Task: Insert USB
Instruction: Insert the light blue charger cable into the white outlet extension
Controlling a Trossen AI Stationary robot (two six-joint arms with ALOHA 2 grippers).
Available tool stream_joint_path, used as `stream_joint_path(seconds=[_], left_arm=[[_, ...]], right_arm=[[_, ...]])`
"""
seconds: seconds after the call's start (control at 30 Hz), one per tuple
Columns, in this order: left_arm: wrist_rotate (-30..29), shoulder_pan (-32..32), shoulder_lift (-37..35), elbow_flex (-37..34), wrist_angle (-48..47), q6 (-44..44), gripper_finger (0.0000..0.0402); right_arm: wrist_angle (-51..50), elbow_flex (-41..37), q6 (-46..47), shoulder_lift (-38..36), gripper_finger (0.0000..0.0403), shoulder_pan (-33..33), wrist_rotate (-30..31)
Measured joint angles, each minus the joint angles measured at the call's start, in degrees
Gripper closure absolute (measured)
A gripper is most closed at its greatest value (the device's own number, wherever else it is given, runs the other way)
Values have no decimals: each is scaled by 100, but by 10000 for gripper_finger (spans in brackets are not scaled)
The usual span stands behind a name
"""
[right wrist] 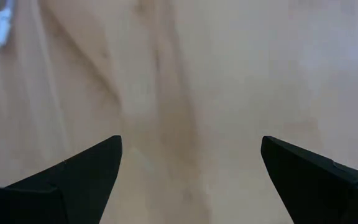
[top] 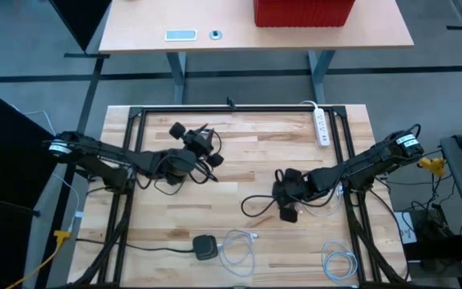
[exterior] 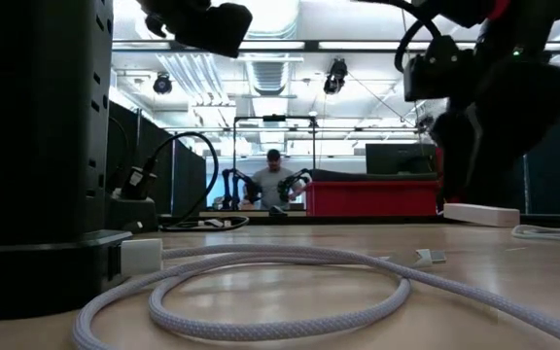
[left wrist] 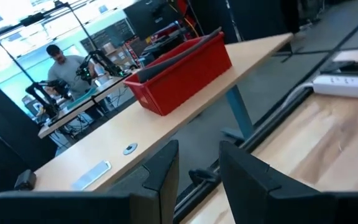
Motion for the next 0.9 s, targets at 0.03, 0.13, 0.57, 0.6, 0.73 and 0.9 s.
stream_joint_path(seconds=[0.03, 0.13, 0.57, 0.6, 0.73, 0.9], left_arm=[[2, 6, 0, 0, 44, 21, 299], [4, 4, 0, 0, 67, 25, 299], [7, -30, 0, 0, 21, 278, 299], [6, -43, 0, 0, 21, 396, 299], [4, -95, 0, 0, 25, 575, 299], [5, -141, -5, 0, 46, 580, 299]], right_arm=[[-9, 0, 109, 0, 34, 14, -131], [-30, 0, 320, 0, 34, 72, -311], [-27, 0, 1185, 0, 34, 346, -319], [-25, 0, 1259, 0, 34, 410, -328], [-25, 0, 1605, 0, 34, 650, -338], [-27, 0, 2192, 0, 34, 928, -335]])
